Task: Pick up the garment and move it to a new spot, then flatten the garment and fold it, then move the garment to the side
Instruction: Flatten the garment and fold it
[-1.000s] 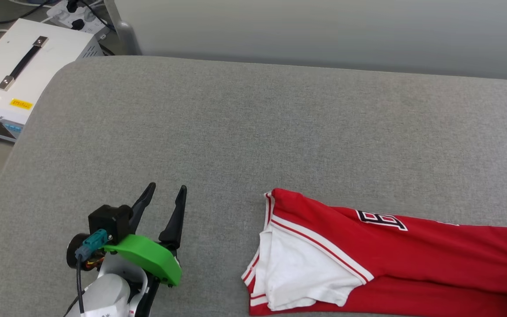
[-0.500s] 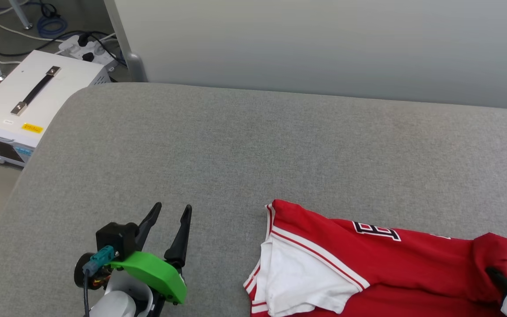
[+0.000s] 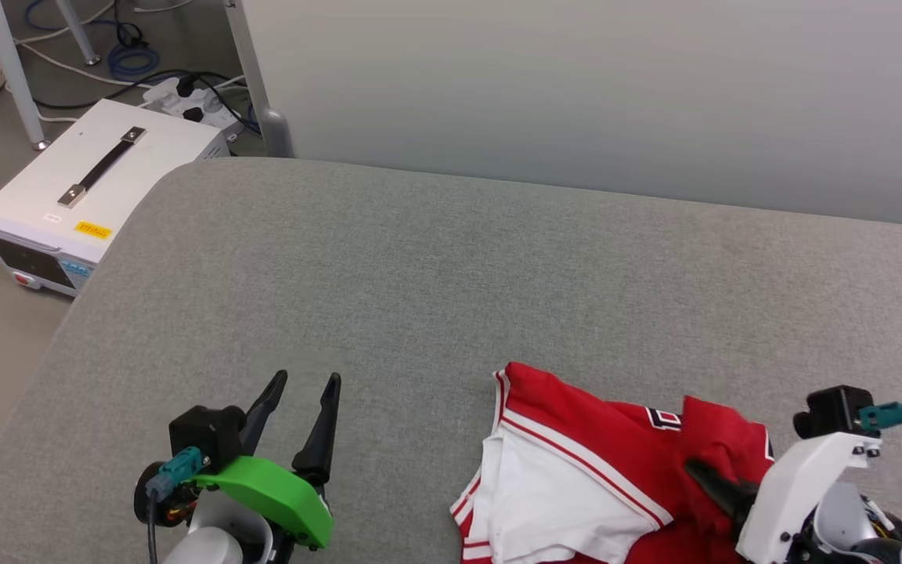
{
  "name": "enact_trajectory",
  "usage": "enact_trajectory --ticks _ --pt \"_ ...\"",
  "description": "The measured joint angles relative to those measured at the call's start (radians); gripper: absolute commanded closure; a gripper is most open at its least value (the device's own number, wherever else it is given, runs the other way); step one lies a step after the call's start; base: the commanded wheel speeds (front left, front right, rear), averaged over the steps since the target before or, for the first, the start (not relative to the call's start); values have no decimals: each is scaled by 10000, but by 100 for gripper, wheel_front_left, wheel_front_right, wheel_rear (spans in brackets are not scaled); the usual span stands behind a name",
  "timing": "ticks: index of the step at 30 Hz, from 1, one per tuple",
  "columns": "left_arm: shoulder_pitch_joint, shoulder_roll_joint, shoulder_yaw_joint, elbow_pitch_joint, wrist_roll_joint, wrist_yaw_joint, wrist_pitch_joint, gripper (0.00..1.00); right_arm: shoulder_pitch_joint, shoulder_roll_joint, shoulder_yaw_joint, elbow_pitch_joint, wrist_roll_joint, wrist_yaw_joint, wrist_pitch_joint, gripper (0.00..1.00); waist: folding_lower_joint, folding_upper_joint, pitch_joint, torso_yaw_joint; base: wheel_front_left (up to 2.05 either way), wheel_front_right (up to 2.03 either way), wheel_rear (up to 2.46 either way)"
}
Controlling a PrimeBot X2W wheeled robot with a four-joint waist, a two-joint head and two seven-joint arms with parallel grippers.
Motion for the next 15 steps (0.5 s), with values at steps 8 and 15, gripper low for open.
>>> enact_trajectory --ticks 8,15 --pt "2 -21 117 46 71 -48 0 0 -627 303 1156 625 989 0 -430 100 0 0 61 262 0 0 0" --pt "0 -25 138 123 84 -100 0 0 -1422 330 2476 2236 1632 -2 -1856 100 0 0 95 482 0 0 0"
